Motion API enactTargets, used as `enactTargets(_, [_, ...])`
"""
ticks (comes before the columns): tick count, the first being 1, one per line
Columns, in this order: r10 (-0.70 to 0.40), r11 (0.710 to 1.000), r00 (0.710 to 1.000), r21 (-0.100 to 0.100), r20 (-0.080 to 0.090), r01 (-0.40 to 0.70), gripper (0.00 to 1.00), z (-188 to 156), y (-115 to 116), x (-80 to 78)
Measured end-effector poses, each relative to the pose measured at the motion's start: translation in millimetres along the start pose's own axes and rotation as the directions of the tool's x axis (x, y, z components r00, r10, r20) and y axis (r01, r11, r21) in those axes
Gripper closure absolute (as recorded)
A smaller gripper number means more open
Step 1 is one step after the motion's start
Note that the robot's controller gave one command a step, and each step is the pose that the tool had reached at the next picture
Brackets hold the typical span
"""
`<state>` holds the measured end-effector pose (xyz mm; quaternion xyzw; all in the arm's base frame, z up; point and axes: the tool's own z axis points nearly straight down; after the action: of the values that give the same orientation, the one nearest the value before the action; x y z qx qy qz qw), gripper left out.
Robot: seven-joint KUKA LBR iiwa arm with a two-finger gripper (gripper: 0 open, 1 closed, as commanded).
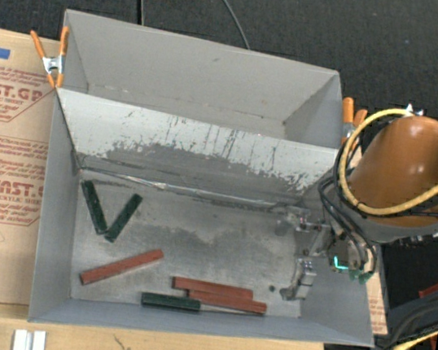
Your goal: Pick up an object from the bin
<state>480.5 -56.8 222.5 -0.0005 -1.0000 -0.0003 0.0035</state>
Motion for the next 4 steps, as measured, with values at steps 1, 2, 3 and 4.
enactTargets(1, [-0.001, 1.000, 1.000, 0.001, 0.008, 0.001, 0.00, -4, 0, -1.7])
enactTargets(2, [-0.020, 1.000, 1.000, 0.002, 0.014, 0.020, 0.00, 59, 3, -3.5])
enactTargets(3, [0.151, 0.989, 0.989, -0.001, 0.005, -0.151, 0.00, 89, 16, -8.6])
enactTargets(4, [-0.012, 1.000, 1.000, 0.001, 0.007, 0.012, 0.00, 114, 25, -7.5])
